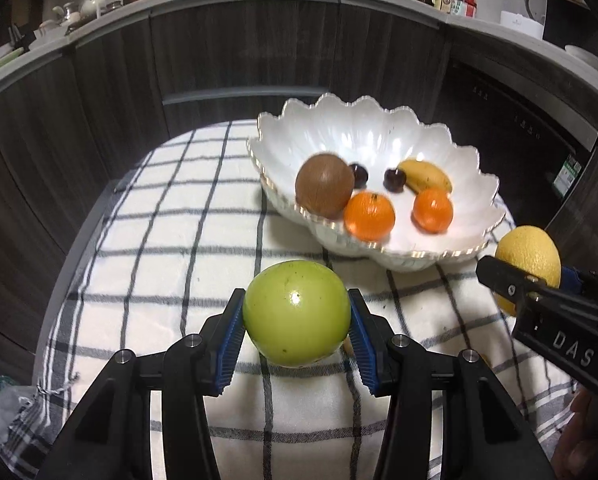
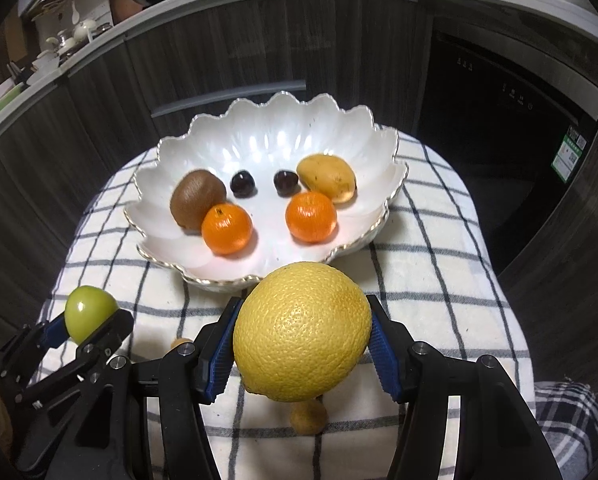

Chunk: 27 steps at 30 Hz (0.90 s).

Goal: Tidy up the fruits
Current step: 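Carry the apple and lemon over the bowl and open both grippers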

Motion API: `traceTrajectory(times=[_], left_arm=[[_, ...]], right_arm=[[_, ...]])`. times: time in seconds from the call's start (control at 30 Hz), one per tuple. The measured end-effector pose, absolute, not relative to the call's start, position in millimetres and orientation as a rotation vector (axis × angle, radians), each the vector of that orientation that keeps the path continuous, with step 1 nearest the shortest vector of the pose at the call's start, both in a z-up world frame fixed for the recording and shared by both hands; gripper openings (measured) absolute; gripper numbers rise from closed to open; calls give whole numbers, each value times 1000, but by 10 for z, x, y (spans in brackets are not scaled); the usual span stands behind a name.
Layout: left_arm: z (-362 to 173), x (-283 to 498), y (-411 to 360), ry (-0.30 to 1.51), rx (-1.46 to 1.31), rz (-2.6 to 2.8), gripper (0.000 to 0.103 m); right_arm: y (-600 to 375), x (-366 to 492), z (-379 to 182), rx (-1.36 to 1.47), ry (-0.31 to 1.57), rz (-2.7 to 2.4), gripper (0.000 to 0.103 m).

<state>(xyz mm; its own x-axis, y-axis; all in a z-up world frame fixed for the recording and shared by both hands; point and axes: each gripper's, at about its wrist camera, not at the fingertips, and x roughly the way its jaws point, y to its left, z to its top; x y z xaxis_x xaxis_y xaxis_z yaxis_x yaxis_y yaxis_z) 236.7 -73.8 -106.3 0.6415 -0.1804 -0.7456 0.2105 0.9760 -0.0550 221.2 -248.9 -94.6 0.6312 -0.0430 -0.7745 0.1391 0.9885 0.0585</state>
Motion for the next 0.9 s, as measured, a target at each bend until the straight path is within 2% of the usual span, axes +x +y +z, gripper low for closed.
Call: traceTrajectory(times=[0.53, 0.9], left_arm=[[-590, 2722, -936, 756, 52, -246, 48], [-497, 3297, -1110, 737, 67, -284, 48]], right_arm=[[-2621, 2446, -564, 115, 790, -114, 59], [-2731, 3012, -507, 100, 783, -115, 59]])
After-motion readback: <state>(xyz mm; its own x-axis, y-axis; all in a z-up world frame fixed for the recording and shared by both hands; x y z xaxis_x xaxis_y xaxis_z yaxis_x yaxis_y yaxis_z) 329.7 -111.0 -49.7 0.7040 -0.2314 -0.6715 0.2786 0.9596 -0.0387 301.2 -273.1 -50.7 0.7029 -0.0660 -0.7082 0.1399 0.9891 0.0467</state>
